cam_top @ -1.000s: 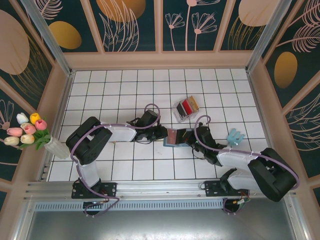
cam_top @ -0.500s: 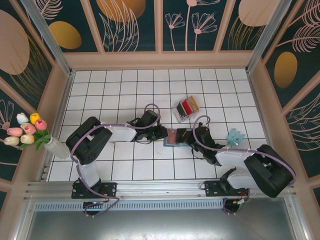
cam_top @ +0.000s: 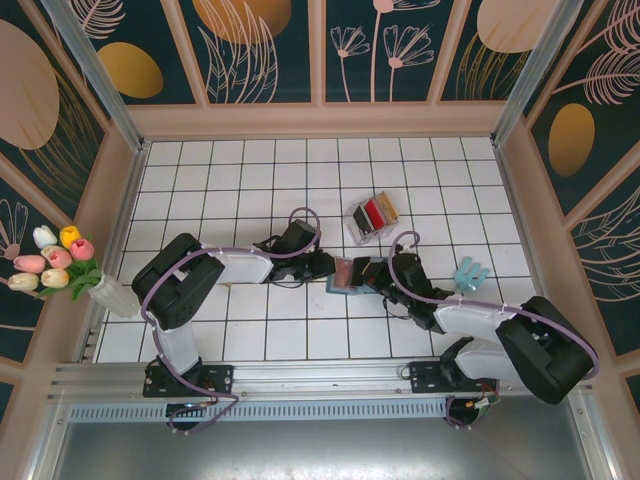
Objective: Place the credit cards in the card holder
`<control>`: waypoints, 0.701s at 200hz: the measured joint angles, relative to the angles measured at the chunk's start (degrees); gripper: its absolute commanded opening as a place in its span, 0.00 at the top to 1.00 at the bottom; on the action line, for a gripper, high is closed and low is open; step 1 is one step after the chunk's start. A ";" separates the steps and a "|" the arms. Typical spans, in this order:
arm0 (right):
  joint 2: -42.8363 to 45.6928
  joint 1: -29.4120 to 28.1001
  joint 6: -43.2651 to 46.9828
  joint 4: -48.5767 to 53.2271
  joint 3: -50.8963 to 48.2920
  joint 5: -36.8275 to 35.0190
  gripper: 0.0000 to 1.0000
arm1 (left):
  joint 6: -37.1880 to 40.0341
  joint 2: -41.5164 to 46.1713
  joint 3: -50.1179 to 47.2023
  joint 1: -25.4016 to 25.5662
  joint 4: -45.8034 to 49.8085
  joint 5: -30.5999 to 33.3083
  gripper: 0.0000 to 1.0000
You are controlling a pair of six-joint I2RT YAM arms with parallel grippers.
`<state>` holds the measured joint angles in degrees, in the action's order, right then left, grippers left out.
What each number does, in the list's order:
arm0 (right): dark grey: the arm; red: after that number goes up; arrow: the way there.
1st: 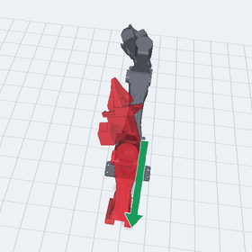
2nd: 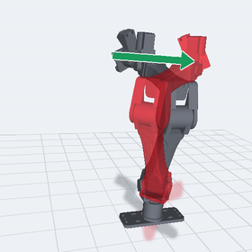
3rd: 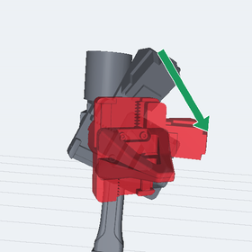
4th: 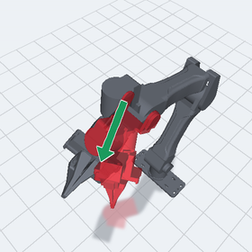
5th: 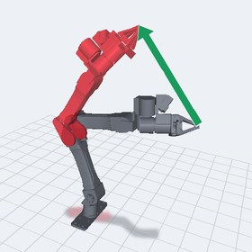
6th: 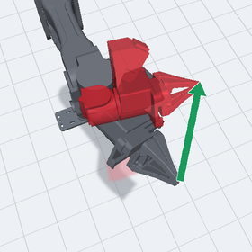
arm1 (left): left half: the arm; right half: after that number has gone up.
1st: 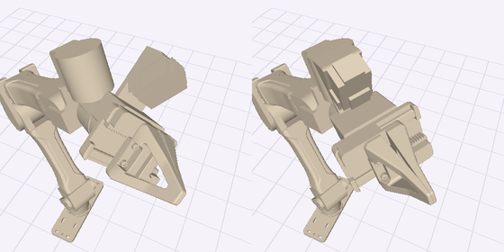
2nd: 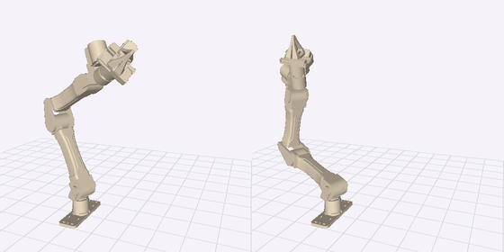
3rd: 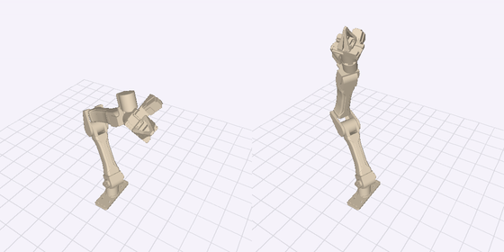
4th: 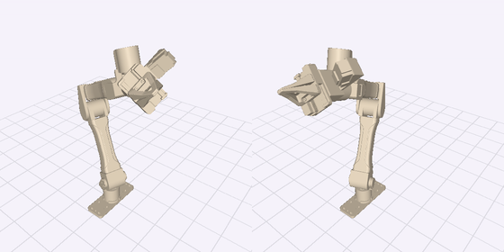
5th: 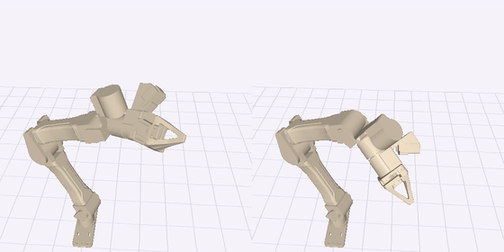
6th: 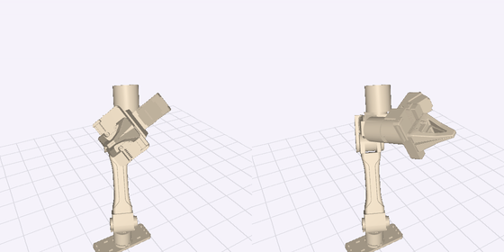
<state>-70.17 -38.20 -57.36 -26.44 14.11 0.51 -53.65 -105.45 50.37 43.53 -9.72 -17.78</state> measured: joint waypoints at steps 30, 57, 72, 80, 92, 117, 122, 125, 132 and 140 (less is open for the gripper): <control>-0.22 0.92 0.22 0.42 0.00 1.90 1.00 | 0.02 -0.02 0.07 0.00 0.04 -0.02 0.73; -1.27 2.10 0.66 0.52 0.09 4.15 1.00 | 0.02 -0.07 0.13 0.00 0.09 -0.02 0.73; -2.54 2.62 0.72 0.55 0.26 5.44 1.00 | 0.00 -0.11 0.22 -0.02 0.13 -0.02 0.73; -3.13 2.71 0.90 0.55 0.37 6.03 1.00 | 0.00 -0.11 0.22 -0.02 0.13 -0.02 0.73; -3.41 2.91 1.18 1.01 0.50 6.67 1.00 | 0.00 -0.11 0.22 -0.02 0.15 -0.02 0.73; -2.99 3.93 1.53 1.95 0.74 8.24 1.00 | 0.02 -0.11 0.22 0.00 0.11 -0.02 0.73; -2.64 4.13 1.57 2.40 0.74 8.61 1.00 | 0.00 -0.17 0.24 0.00 0.09 -0.02 0.73; -2.38 4.24 1.68 2.64 0.74 8.76 1.00 | 0.02 -0.22 0.28 0.00 0.09 -0.04 0.73; -1.84 4.44 1.99 3.23 0.74 9.22 1.00 | 0.00 -0.28 0.37 0.00 0.07 -0.09 0.73; -1.22 4.72 2.29 4.00 0.74 9.75 1.00 | 0.02 -0.37 0.48 0.00 0.04 -0.22 0.73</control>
<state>-71.40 -33.47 -55.07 -22.44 14.85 10.26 -53.63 -105.82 50.85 43.53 -9.67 -18.00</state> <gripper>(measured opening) 0.053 0.266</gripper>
